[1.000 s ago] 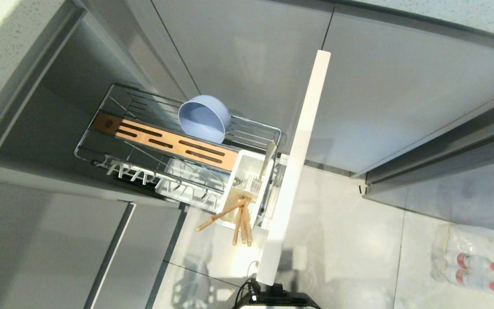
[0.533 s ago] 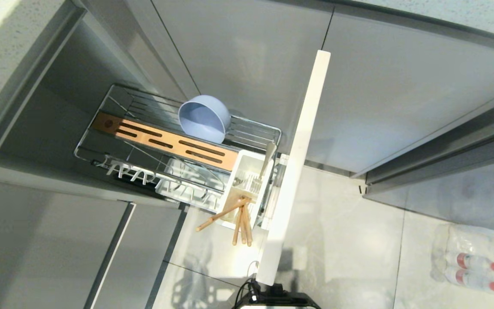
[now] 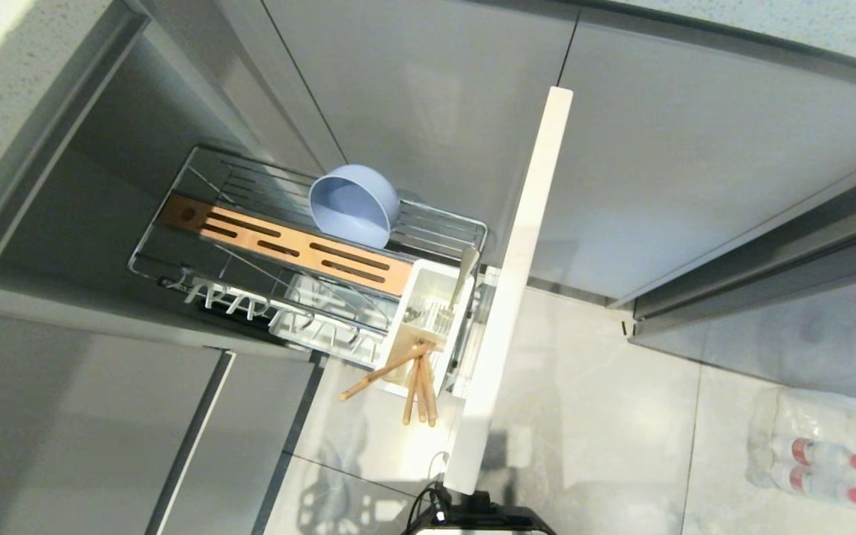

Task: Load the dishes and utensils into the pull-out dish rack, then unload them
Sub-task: Pick up the spoon and place it in the cupboard

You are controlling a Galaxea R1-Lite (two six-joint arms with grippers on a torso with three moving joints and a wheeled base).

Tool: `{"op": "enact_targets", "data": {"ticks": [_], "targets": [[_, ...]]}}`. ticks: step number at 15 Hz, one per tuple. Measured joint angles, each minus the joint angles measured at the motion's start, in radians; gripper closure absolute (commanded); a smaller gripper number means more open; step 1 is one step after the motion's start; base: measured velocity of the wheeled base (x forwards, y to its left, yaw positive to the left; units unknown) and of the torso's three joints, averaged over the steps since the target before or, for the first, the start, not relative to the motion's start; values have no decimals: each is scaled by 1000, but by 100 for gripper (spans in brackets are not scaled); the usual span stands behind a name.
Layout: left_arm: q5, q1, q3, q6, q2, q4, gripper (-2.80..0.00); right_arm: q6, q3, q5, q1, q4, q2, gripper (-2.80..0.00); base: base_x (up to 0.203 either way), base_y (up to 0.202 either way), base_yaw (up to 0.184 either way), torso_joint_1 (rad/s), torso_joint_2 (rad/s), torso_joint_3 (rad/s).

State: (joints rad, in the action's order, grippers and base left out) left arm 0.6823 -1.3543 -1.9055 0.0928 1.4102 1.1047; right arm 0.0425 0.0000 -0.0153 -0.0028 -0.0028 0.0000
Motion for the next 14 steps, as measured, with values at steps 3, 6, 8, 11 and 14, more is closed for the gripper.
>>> {"op": "enact_targets", "data": {"ticks": [3, 6, 8, 11, 14], "targets": [[21, 1, 8, -2, 4, -2, -280, 0, 0, 0, 0, 0, 0, 0, 0, 0, 0, 0, 0, 0], [41, 2, 9, -1, 8, -3, -280, 0, 0, 0, 0, 0, 0, 0, 0, 0, 0, 0, 0, 0], [68, 4, 11, -2, 11, -1, -280, 0, 0, 0, 0, 0, 0, 0, 0, 0, 0, 0, 0, 0], [124, 6, 21, -1, 12, -2, -280, 0, 0, 0, 0, 0, 0, 0, 0, 0, 0, 0, 0, 0], [124, 8, 20, -1, 14, -4, -280, 0, 0, 0, 0, 0, 0, 0, 0, 0, 0, 0, 0, 0]]}}
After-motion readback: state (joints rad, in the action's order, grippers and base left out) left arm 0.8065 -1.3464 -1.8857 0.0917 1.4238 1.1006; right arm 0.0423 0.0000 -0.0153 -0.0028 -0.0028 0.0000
